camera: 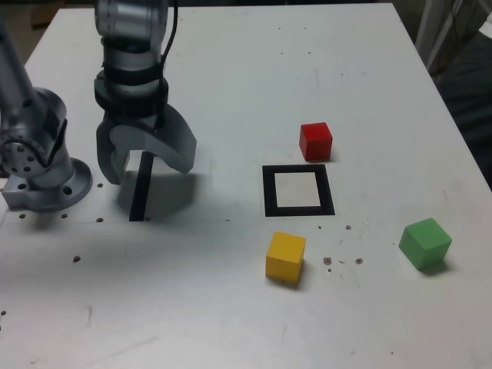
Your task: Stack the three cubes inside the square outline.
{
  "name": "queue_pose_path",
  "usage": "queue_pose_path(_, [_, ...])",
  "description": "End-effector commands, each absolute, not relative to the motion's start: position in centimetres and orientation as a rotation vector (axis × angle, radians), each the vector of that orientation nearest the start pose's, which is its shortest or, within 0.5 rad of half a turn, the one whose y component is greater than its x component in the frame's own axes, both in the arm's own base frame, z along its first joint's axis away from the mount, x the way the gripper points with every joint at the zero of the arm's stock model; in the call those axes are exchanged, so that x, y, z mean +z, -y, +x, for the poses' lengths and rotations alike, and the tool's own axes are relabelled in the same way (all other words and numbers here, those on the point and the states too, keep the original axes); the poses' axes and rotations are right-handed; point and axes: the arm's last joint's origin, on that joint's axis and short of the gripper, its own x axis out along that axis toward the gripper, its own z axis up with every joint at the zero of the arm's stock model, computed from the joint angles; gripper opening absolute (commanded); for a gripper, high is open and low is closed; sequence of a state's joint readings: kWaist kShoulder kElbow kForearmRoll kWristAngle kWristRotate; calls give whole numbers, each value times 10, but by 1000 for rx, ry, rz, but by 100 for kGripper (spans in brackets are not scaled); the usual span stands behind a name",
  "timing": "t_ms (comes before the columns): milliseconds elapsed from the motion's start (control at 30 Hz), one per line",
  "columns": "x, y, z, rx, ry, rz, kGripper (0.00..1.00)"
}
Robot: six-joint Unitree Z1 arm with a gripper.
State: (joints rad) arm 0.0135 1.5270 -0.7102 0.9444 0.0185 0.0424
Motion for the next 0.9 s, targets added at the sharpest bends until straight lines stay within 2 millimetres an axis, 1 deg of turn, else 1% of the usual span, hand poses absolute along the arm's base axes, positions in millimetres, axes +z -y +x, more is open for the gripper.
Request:
queue_pose_path(0, [219, -3, 153, -15, -1753, 35, 100])
queue_pose_path(633, [222, -3, 153, -12, -1757, 39, 100])
queue_pose_path(867, [229, -3, 154, -12, -1740, 39, 100])
